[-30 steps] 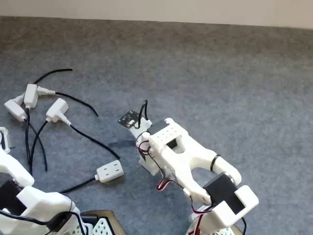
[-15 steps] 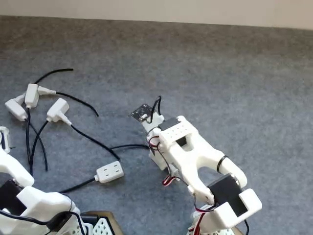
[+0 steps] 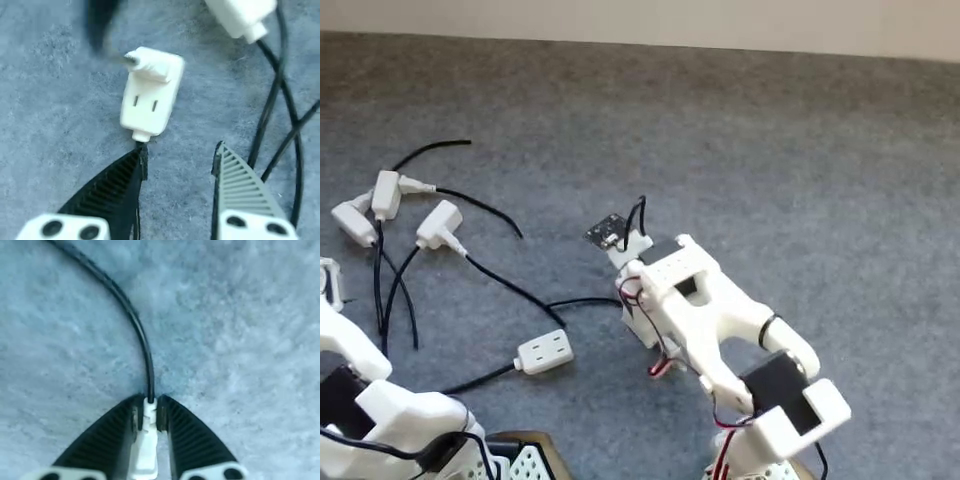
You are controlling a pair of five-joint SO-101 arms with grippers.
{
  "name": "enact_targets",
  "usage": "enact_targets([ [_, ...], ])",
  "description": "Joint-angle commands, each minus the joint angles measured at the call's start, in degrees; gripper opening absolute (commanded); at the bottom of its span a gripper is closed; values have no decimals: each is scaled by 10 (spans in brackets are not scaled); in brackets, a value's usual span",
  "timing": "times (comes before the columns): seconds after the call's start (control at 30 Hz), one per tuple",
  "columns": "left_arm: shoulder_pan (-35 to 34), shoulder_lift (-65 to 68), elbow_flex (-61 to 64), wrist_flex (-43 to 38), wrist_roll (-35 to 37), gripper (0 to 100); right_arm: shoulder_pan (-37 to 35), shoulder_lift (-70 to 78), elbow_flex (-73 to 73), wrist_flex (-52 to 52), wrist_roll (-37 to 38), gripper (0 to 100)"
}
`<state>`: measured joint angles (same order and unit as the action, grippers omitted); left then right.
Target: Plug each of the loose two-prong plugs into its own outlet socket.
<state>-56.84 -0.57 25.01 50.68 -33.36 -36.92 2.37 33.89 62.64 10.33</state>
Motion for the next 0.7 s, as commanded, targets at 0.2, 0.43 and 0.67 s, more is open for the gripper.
enact_targets([
  [0.2, 110, -12, -99, 200, -52, 228, -11, -228, -59, -95, -58, 5],
  [0.43, 217, -78, -141, 287, -49, 229, -14, -385, 145, -320, -60, 5],
  [0.67, 415, -335, -19, 265, 7, 229, -14, -451, 204, -400, -97, 5],
])
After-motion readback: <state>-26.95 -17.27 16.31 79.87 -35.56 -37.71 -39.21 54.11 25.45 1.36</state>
